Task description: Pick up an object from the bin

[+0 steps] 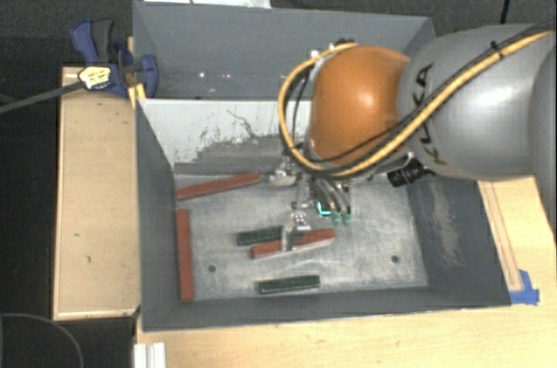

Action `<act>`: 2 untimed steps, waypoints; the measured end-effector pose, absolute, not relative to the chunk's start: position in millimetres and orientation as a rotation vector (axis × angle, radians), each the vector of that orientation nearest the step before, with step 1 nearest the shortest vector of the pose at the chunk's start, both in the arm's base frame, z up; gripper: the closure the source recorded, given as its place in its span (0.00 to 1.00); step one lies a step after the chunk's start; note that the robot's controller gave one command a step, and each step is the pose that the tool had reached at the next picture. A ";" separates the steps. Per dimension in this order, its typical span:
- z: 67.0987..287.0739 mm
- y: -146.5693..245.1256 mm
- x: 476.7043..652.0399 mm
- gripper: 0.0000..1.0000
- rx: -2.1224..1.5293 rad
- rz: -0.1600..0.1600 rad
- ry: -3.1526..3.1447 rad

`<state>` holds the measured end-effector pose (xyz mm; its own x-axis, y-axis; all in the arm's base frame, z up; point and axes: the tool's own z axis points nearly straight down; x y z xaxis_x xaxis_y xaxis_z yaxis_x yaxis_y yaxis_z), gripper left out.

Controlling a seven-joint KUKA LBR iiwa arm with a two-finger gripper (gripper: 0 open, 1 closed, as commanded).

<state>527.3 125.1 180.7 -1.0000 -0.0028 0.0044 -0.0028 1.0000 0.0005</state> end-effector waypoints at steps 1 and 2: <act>183.7 124.6 529.1 0.00 -0.001 -0.002 -3.144; 145.0 119.5 531.3 0.00 0.101 -0.003 -3.149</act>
Offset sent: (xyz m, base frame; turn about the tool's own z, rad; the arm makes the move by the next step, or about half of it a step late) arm 0.0027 -0.0153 -0.1019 -0.1557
